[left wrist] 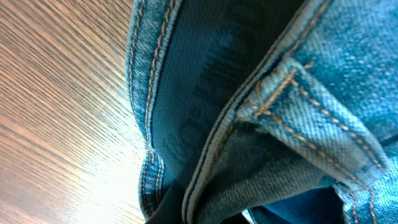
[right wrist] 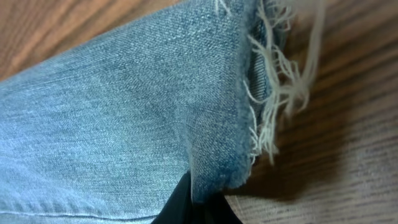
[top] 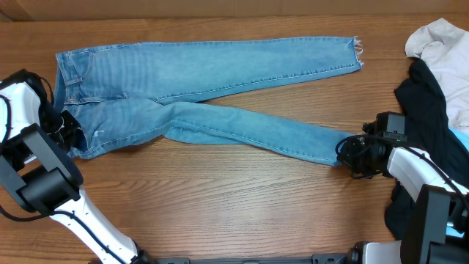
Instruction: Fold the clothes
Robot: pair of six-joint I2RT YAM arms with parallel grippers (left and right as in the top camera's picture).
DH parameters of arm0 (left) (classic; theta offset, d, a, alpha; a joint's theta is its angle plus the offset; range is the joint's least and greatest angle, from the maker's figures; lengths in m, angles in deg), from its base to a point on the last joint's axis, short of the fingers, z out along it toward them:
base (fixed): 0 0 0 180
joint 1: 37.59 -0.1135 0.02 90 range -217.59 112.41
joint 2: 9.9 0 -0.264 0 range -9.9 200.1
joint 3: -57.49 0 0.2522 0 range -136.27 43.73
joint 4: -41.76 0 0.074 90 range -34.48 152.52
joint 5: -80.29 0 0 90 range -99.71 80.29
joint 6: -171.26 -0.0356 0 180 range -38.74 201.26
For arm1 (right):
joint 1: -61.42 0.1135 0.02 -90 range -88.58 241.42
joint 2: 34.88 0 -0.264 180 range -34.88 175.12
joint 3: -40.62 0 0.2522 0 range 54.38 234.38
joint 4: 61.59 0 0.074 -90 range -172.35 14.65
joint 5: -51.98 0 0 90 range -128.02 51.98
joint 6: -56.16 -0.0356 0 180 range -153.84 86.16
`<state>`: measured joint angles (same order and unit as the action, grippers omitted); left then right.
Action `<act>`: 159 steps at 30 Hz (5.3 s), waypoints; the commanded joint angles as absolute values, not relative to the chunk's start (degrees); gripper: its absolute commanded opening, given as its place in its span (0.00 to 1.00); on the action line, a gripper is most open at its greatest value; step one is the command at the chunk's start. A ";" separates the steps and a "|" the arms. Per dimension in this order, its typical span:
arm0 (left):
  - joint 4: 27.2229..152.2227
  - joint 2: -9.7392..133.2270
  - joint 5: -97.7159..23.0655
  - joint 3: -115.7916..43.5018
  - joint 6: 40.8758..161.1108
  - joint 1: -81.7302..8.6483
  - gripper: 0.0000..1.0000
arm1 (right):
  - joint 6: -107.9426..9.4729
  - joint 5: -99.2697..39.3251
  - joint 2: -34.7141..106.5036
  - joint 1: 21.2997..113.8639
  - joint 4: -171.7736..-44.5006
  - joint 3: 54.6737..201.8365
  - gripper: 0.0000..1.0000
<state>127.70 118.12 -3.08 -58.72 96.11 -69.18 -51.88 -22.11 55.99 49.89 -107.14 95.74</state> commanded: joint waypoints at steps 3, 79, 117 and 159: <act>127.28 116.07 -3.25 -58.55 95.15 -68.92 0.04 | -52.12 -25.61 54.64 50.41 -117.33 103.26 0.04; 138.93 116.03 3.04 -67.01 100.13 -72.73 0.64 | -50.13 -37.85 77.02 31.90 -139.73 139.11 0.43; 111.33 116.03 -6.33 -41.26 105.92 -73.29 0.43 | -50.13 -35.32 77.02 31.94 -140.37 139.09 0.44; 120.20 109.12 -0.74 -41.08 108.92 -73.25 0.04 | -49.98 -27.19 77.02 37.98 -140.80 127.39 0.47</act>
<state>118.58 111.24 -4.39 -41.94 108.00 -72.75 -49.91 -28.67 77.89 35.86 -142.99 131.48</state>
